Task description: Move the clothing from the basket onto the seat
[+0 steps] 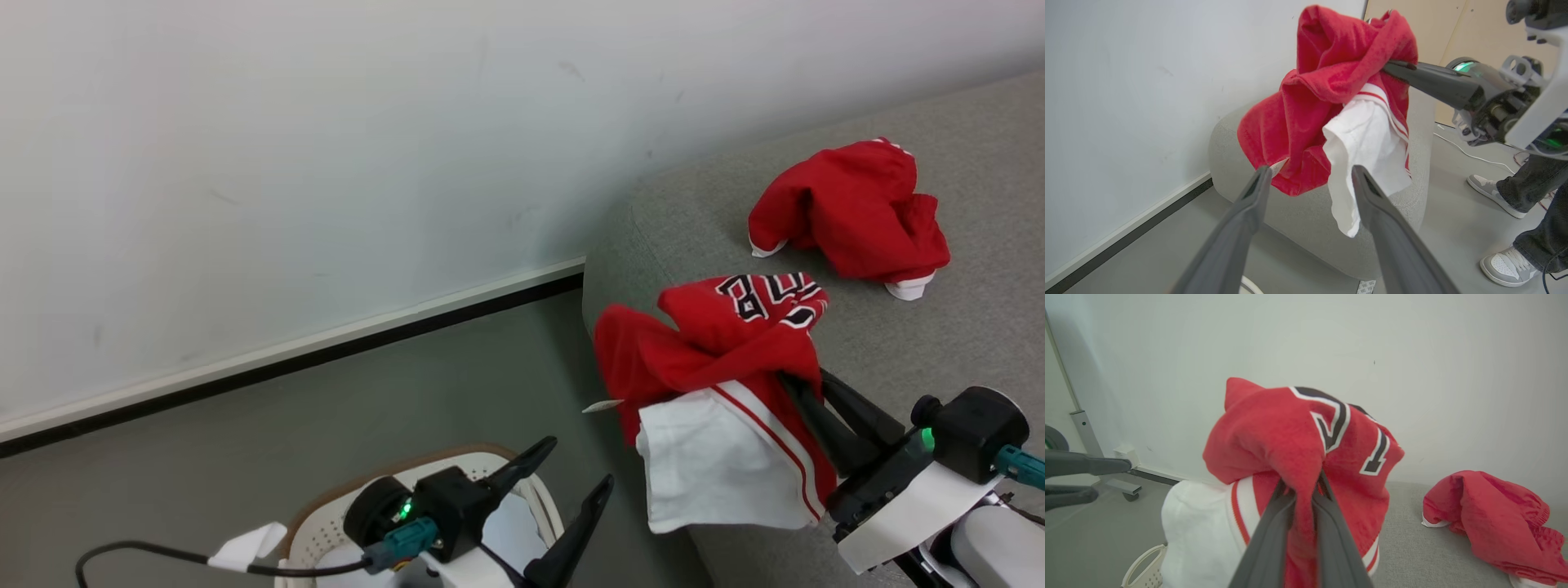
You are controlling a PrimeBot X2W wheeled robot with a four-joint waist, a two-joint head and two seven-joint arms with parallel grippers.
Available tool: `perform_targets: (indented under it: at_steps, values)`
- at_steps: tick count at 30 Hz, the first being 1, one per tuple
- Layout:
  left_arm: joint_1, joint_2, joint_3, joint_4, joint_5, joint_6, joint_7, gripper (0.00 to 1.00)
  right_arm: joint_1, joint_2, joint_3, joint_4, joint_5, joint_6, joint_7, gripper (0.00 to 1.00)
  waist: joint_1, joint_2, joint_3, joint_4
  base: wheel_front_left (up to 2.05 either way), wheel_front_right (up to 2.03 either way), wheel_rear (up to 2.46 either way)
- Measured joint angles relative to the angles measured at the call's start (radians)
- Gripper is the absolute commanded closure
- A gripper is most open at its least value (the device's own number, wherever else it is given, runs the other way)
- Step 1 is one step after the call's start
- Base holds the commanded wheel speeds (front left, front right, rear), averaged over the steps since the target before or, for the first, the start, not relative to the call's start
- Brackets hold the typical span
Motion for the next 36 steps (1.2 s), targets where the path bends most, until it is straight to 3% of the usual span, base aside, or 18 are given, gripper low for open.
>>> perform_targets:
  at_steps: [4,9,17,25,30,35,36]
  values:
    - [-0.034,-0.002,-0.001,-0.005,0.010,-0.005,0.010,0.00,0.006,0.020,-0.086,0.016,-0.035,0.000,0.000,1.00,0.0000,0.0000,0.040,-0.002,0.00,0.00,0.00]
    - [-0.138,-0.002,0.014,-0.026,0.047,-0.018,0.037,0.00,-0.034,0.076,-0.268,0.048,-0.119,0.000,-0.001,1.00,0.0000,0.0000,0.136,0.012,0.00,0.00,0.00]
    - [-0.295,-0.008,0.048,-0.035,0.080,-0.049,0.071,0.00,-0.275,0.142,-0.616,0.143,-0.274,0.000,-0.001,1.00,0.0003,0.0000,0.349,0.058,0.00,0.00,0.00]
    - [-0.323,-0.018,0.055,-0.001,0.078,-0.067,0.061,0.00,-0.556,0.103,-0.976,0.402,-0.397,0.000,0.052,1.00,0.0003,-0.0002,0.502,0.138,0.00,0.00,0.00]
    - [-0.346,-0.021,0.073,0.004,0.077,-0.065,0.042,0.00,-0.655,0.066,-1.205,0.582,-0.557,0.000,0.077,1.00,0.0002,-0.0001,0.563,0.197,0.00,0.00,0.00]
    - [-0.357,-0.022,0.083,0.004,0.078,-0.059,0.025,0.00,-0.662,0.116,-1.432,0.707,-0.746,0.000,0.056,1.00,0.0002,-0.0001,0.613,0.243,0.00,0.00,0.00]
    - [-0.360,-0.023,0.083,0.006,0.078,-0.059,0.022,0.00,-0.662,0.134,-1.472,0.719,-0.779,0.000,0.048,0.83,0.0002,-0.0002,0.620,0.251,0.00,0.00,0.00]
